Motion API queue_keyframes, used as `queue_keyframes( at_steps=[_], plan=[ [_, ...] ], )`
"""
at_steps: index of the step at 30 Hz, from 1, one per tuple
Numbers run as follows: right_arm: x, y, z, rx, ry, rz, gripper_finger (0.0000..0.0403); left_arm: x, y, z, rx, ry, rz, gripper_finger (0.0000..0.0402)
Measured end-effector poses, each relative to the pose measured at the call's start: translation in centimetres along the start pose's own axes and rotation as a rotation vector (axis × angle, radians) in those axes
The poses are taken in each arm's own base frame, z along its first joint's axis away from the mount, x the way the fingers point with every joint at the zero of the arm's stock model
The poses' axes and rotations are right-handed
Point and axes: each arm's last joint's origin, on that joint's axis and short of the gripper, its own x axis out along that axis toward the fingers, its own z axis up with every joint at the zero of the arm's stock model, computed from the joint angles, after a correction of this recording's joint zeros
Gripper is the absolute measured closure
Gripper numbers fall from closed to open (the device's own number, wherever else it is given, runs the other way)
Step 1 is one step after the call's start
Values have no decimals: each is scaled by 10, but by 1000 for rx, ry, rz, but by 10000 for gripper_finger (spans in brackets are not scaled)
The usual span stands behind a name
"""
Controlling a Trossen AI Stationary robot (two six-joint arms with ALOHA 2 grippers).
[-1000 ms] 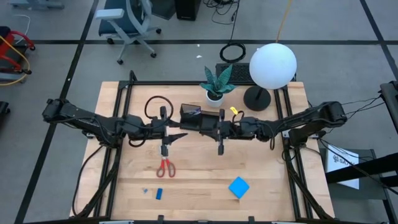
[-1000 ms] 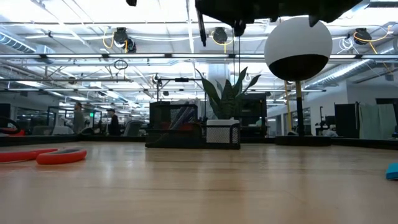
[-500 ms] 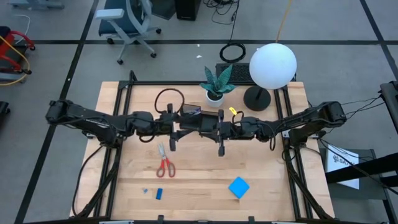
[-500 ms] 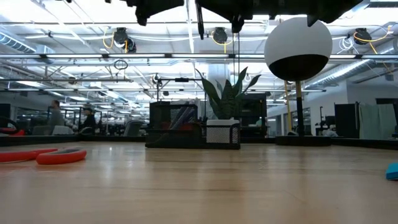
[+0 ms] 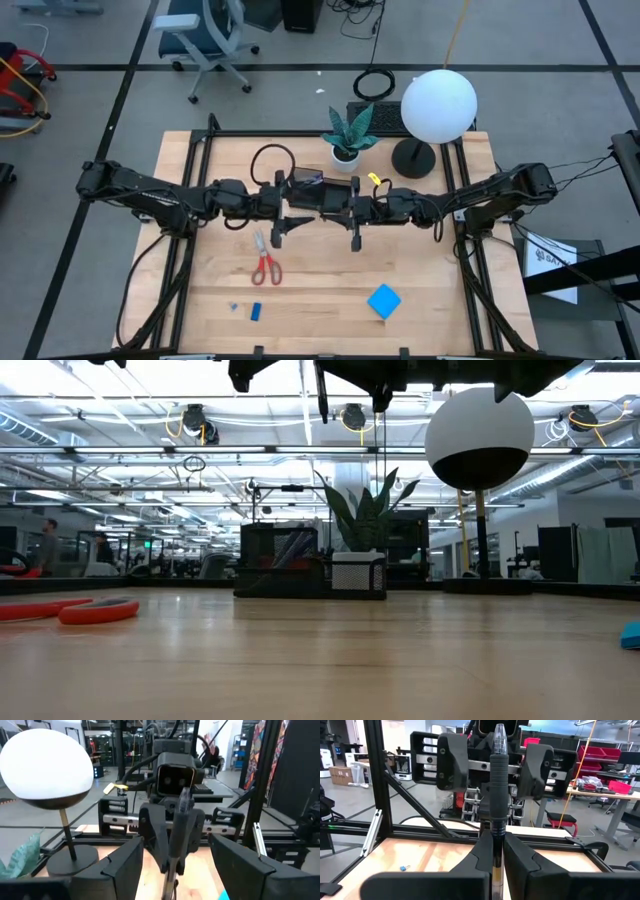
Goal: Pick and place office supplies into organizer
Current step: Put the black pen into the black desk organizer
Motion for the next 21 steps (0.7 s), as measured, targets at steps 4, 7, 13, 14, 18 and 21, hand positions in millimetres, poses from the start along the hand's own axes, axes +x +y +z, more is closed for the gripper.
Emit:
queue_keyframes(
  at_steps=[4,7,13,14,18,21],
  plan=[
    [0,0,0,0,0,0,389,9,-1,-7,11,-16,-6,175],
    [0,0,0,0,-1,0,389,18,-2,-10,12,-57,-46,181],
    [0,0,0,0,-1,1,389,22,-2,-12,42,-85,-44,186],
    [0,0,0,0,-1,1,389,22,-2,-12,48,-88,-43,185],
    [0,0,0,0,-2,8,389,23,-2,-11,52,-104,-39,185],
    [0,0,0,-1,-3,24,389,22,-2,-11,54,-106,-23,193]
  ],
)
